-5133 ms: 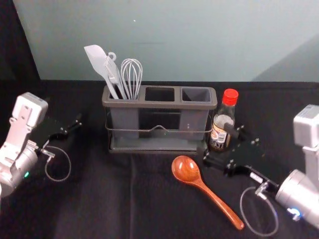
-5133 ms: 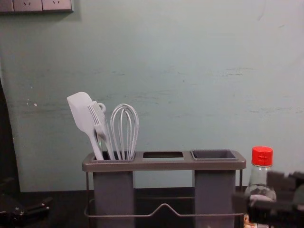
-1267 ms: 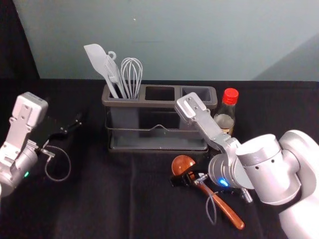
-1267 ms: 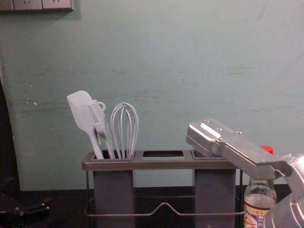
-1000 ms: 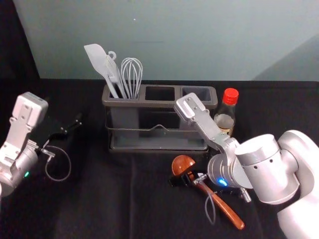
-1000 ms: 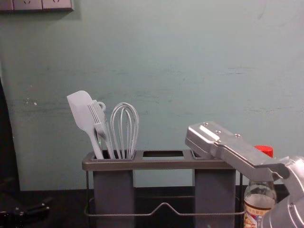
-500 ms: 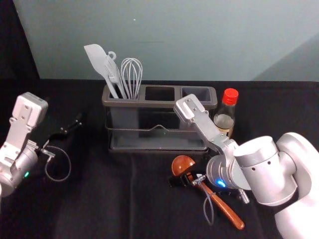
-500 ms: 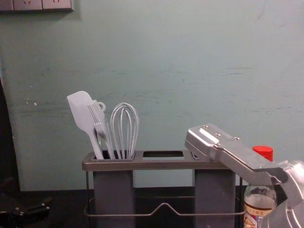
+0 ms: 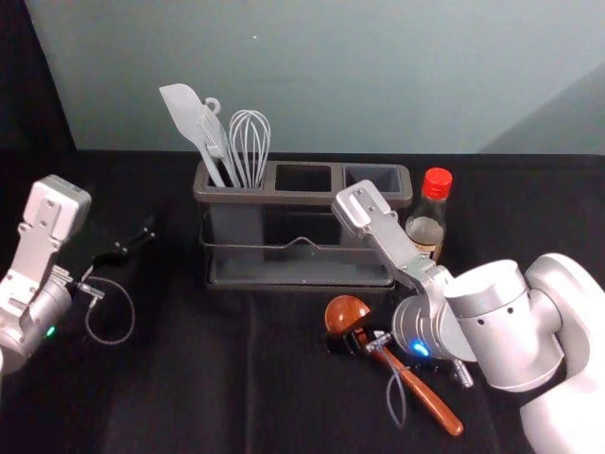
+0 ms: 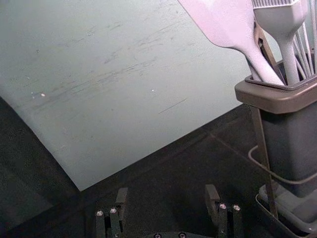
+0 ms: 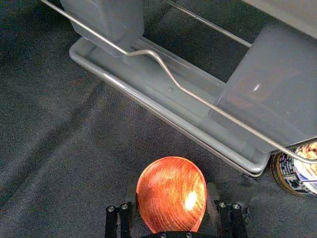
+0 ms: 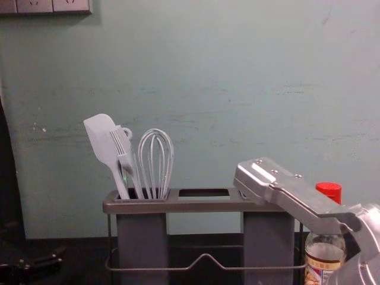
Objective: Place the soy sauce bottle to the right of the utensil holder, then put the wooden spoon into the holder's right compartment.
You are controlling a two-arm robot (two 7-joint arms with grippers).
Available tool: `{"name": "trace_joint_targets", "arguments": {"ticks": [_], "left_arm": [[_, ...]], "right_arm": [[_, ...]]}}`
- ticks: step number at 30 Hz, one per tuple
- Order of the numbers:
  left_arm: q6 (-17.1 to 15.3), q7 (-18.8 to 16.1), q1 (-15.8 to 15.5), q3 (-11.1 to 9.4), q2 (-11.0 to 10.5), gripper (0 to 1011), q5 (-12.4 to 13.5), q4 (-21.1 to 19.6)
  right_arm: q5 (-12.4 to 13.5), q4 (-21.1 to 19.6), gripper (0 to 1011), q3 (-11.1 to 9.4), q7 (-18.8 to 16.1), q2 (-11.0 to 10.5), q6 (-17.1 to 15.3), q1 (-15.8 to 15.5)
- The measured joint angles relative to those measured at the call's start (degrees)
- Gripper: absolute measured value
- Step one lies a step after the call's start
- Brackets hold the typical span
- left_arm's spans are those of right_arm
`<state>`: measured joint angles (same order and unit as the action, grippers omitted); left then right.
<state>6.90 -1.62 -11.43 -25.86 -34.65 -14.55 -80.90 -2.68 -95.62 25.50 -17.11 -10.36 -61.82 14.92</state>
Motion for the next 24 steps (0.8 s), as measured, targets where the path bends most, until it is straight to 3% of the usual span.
{"name": "trace_joint_targets", "arguments": {"ticks": [7, 14, 21, 24], "left_arm": [[0.0, 0.0, 0.0, 0.0, 0.0, 1000, 0.0, 0.0], [0.0, 0.0, 0.0, 0.0, 0.0, 1000, 0.0, 0.0], [0.0, 0.0, 0.0, 0.0, 0.0, 1000, 0.0, 0.0], [0.0, 0.0, 0.0, 0.0, 0.0, 1000, 0.0, 0.0]], "right_arm": [[-0.3, -1.6, 836, -0.9, -0.9, -0.3, 0.1, -0.7], [-0.3, -6.4, 836, -2.1, -2.8, -2.1, 0.5, -2.5], [1.4, -12.3, 836, -5.4, -6.0, -4.4, 2.5, -5.7], [2.8, -15.5, 836, -8.1, -7.8, -5.4, 4.5, -7.9]]}}
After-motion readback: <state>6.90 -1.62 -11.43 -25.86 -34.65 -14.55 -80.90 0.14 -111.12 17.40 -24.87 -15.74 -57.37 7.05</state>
